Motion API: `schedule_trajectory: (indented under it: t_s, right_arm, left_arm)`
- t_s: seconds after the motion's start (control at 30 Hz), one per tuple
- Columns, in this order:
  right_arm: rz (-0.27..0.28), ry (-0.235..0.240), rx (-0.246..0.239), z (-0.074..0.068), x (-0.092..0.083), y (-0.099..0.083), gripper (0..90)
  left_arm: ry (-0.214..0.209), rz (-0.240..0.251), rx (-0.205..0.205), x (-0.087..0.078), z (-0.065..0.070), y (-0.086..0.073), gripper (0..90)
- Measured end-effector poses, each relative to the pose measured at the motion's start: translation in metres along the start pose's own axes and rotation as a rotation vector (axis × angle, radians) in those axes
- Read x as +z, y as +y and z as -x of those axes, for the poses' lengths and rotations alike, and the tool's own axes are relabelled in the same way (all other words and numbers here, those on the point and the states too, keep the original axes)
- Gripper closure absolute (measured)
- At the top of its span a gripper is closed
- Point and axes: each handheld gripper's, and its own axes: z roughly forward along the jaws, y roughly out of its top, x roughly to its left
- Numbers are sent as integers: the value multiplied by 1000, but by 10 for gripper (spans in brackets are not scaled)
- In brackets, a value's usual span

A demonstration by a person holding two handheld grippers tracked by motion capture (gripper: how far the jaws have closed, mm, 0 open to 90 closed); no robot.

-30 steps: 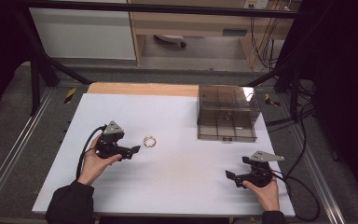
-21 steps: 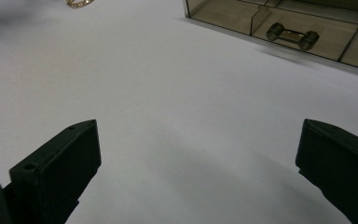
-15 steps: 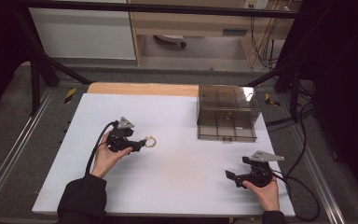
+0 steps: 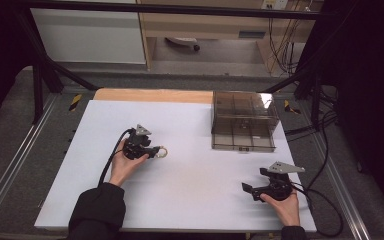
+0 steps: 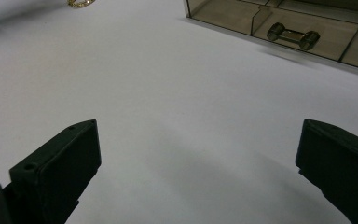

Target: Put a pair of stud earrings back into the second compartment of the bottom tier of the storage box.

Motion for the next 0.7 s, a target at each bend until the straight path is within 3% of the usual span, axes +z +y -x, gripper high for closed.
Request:
schedule_trajectory:
  t_s: [0.57,0.7]
  right_arm:
    - [0,2,1,0,0,0,7]
    - [-4,4,1,0,0,0,7]
  left_arm:
    - [-18,-1,-4,10,-1,0,748]
    - [-20,8,-1,11,1,0,766]
